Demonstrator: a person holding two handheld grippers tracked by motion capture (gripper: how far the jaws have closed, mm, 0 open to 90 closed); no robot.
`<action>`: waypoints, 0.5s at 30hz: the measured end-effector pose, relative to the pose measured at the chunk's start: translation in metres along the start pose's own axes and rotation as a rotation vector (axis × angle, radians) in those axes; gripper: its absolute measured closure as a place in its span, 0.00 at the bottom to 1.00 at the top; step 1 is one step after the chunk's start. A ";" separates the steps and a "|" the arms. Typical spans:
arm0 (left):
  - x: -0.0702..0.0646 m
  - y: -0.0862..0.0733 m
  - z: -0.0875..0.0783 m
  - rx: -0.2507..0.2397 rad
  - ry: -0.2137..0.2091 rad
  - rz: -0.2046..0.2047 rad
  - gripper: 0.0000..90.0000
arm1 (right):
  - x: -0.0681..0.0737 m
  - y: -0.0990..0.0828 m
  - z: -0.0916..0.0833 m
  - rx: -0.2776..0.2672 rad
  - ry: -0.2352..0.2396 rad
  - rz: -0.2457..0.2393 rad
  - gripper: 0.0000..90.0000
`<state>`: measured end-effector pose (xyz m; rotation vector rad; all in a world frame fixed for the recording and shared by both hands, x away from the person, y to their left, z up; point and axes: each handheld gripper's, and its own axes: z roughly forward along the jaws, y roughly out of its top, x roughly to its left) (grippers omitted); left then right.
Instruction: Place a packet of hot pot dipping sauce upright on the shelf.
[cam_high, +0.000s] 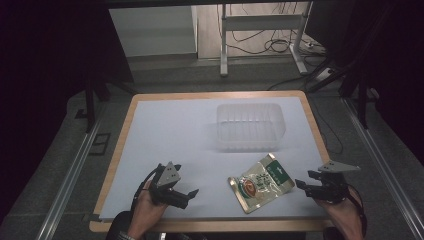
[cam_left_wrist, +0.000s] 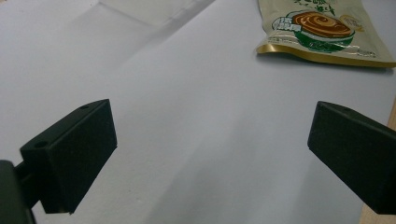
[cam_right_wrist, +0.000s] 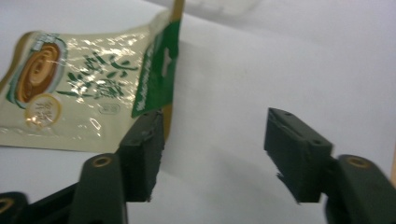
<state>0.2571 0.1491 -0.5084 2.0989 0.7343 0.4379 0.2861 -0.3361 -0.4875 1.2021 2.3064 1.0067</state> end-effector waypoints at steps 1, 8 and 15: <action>0.000 0.000 0.000 -0.002 -0.003 0.001 0.01 | 0.000 0.000 0.000 0.004 0.003 -0.008 0.38; -0.001 0.000 0.000 -0.004 -0.006 0.009 0.01 | -0.006 -0.004 0.002 0.030 -0.006 -0.019 0.30; -0.001 0.000 0.001 0.001 -0.004 0.011 0.01 | -0.009 -0.006 0.003 0.009 0.028 0.018 0.28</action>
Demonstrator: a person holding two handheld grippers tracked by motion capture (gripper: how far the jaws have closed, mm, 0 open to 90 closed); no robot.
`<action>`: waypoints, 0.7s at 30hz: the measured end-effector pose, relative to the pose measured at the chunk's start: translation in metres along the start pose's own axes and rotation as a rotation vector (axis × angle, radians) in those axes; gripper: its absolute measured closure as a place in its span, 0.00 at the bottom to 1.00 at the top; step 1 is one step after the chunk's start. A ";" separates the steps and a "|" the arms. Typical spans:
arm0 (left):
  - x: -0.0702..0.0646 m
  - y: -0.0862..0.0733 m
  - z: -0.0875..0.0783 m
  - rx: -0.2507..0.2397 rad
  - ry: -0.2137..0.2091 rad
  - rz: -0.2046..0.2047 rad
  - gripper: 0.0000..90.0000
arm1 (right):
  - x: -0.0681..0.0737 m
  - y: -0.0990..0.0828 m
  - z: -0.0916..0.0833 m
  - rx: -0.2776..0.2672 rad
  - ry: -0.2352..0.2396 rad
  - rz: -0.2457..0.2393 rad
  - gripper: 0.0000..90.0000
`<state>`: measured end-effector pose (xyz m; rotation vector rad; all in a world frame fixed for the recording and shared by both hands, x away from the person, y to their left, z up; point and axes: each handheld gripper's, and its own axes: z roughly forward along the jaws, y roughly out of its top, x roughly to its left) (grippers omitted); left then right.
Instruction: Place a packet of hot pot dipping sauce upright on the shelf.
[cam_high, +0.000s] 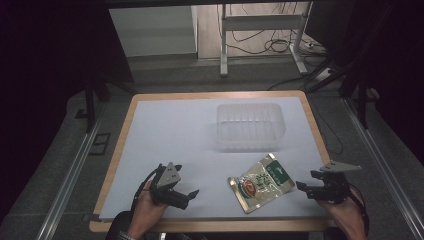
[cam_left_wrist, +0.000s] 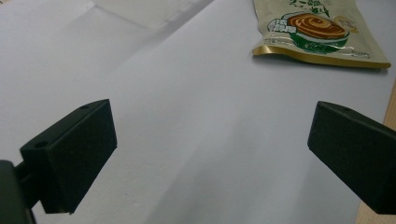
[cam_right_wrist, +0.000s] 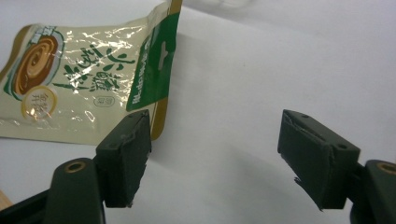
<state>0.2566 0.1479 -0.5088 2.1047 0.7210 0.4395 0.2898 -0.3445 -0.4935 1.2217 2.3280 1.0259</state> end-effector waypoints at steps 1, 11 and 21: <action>0.000 0.000 0.000 0.001 0.000 0.000 0.01 | 0.000 0.000 0.000 0.001 0.000 -0.001 0.28; 0.000 0.000 0.000 0.002 0.000 0.003 0.01 | 0.004 0.002 0.002 -0.001 0.004 -0.003 0.25; -0.001 0.000 0.001 0.003 -0.001 0.006 0.01 | 0.012 0.009 0.002 0.017 0.025 0.004 0.24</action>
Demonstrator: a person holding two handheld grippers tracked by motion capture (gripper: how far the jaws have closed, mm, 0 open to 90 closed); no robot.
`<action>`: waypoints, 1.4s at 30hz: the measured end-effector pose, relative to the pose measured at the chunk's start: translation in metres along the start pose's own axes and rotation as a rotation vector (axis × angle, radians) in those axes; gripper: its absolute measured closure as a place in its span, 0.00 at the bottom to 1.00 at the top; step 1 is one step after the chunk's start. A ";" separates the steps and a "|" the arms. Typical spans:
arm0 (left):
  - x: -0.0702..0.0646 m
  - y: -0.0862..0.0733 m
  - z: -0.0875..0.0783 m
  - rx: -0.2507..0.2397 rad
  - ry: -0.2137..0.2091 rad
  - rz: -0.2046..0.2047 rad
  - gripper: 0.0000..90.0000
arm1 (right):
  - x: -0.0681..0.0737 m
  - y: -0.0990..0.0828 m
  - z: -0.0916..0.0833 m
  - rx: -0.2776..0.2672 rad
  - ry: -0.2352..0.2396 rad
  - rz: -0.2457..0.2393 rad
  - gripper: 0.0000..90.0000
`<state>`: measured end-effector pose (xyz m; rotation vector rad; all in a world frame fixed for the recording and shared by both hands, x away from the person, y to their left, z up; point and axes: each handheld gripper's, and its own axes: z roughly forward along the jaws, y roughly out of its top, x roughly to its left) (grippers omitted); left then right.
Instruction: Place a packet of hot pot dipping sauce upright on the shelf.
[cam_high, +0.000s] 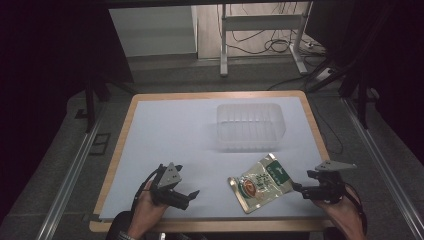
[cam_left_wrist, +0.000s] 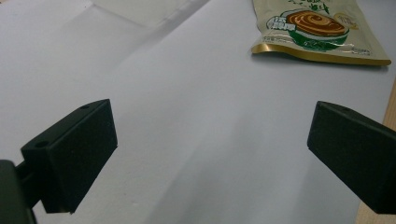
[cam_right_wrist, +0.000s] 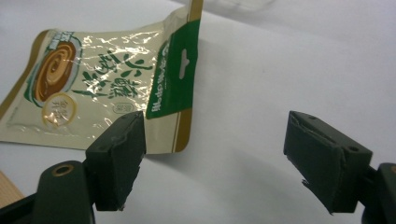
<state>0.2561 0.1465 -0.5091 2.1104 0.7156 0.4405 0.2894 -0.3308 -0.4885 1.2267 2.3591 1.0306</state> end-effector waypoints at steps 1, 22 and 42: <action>0.000 0.000 0.000 0.000 0.000 0.001 0.01 | 0.000 0.000 0.000 0.000 0.000 0.000 0.24; -0.002 0.001 0.001 0.002 0.005 0.015 0.02 | 0.000 0.014 -0.001 -0.078 0.101 0.009 0.26; -0.005 0.001 0.003 0.013 0.014 0.029 0.03 | 0.004 0.026 0.030 -0.005 0.096 -0.021 0.41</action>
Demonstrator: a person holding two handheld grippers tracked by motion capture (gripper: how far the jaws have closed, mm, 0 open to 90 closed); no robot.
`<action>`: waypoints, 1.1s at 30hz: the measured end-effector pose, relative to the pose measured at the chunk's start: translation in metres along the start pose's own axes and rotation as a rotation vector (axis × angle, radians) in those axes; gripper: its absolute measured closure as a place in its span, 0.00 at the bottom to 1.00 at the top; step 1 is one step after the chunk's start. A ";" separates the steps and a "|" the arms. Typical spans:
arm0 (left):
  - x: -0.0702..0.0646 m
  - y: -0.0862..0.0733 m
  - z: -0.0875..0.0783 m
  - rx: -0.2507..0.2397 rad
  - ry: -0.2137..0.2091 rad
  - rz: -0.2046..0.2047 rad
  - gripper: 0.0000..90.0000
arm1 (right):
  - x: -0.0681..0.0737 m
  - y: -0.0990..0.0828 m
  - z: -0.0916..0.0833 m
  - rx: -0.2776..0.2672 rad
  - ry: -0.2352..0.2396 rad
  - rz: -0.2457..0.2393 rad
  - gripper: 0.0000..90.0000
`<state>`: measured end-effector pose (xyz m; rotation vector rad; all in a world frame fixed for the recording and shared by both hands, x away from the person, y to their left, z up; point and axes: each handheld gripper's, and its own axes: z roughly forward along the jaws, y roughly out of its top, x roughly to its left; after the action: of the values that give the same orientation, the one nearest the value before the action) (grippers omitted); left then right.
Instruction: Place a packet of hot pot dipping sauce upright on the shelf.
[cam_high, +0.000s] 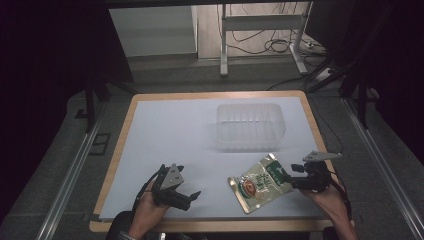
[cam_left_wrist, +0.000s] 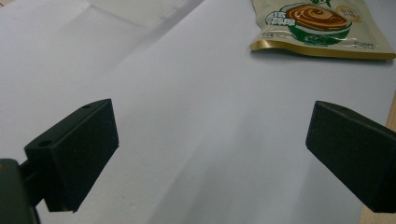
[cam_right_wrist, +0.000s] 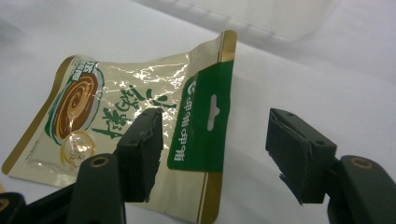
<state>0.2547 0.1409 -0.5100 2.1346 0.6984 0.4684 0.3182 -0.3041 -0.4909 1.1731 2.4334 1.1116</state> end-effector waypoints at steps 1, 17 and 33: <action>0.000 0.000 0.000 0.000 0.000 0.000 0.02 | 0.000 0.001 0.001 0.003 0.003 0.001 0.41; -0.001 0.000 0.001 0.007 0.005 0.004 0.03 | -0.004 0.013 0.030 0.059 0.044 -0.020 0.53; -0.003 0.001 0.002 0.011 0.008 0.014 0.03 | 0.005 0.013 0.045 0.122 0.057 -0.064 0.75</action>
<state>0.2541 0.1377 -0.5109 2.1504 0.6921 0.4815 0.3436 -0.2710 -0.5120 1.1027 2.5953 1.0048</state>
